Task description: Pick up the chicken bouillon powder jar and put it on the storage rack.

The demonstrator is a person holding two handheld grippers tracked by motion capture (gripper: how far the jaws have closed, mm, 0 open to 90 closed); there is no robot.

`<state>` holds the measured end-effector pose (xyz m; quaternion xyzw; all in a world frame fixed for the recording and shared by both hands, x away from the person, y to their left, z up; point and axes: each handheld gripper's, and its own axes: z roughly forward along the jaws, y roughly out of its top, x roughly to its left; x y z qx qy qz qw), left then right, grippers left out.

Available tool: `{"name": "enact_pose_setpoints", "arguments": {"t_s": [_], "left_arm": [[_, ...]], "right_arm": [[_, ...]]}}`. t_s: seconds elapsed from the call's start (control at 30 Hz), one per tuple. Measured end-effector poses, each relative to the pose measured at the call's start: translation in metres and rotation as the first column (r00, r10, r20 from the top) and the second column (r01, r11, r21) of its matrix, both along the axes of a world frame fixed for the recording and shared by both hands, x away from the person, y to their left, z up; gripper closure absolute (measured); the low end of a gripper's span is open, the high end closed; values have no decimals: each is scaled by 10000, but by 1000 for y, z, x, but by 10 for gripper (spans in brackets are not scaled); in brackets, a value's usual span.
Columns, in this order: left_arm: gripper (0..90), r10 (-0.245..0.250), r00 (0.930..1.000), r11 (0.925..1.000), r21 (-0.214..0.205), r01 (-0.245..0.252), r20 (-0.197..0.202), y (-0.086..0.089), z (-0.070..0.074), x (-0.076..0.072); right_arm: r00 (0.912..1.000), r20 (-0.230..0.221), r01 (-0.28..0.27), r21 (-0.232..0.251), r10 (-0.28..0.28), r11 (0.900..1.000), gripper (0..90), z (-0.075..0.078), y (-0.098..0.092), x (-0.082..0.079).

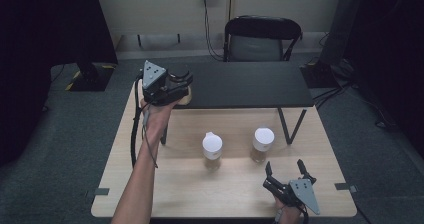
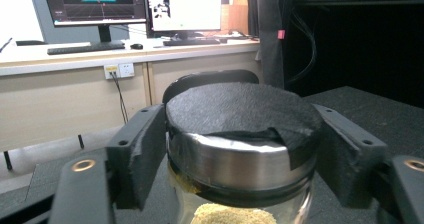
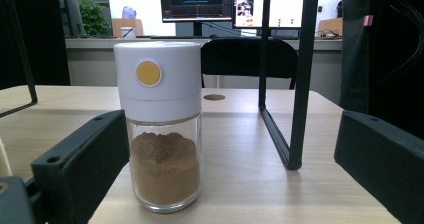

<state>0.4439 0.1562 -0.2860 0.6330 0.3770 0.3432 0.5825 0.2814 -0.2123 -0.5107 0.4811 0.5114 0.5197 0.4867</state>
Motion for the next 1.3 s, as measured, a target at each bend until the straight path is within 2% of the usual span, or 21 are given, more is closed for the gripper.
{"name": "enact_pose_setpoints", "arguments": {"t_s": [0.1, 0.17, 0.23, 0.3, 0.37, 0.77, 1.13, 1.2, 1.3], "left_arm": [[194, -41, 10000, 9999, -135, 41, 9, 0, 1, 0], [141, -123, 9999, 9992, -386, 122, -8, -1, 2, -2], [99, -134, 9998, 9994, -311, 137, 116, -2, 5, -5], [49, -11, 10000, 9997, -225, 13, 70, -4, 7, -5], [3, 70, 10000, 9993, -361, -69, 25, -3, 8, -7], [0, 133, 9982, 9981, -600, -98, 584, 4, 7, -26], [0, 174, 9968, 9978, -656, -122, 786, 10, 0, -38], [0, 171, 9969, 9987, -486, -133, 766, 10, 0, -38], [0, 156, 9969, 9985, -539, -114, 770, 10, -1, -41]], "right_arm": [[10000, 1, -1, 0, 1, 10000, 1, 0, 0, 0], [10000, 1, 0, 1, 0, 10000, 1, 0, 0, 0], [10000, 0, 0, 3, 0, 10000, 0, 0, 0, 0], [10000, 0, 1, 3, -1, 10000, 1, 0, 0, 0], [10000, 2, 0, 0, 0, 10000, 1, 0, 0, 0], [10000, 2, 0, 0, 0, 10000, 1, 0, 0, 0], [10000, 2, 1, -1, -1, 10000, 1, 0, 0, 0], [10000, 2, 1, 0, -1, 10000, 1, 0, 0, 0], [10000, 2, 2, 1, -2, 10000, 1, 0, 0, 0]]}}
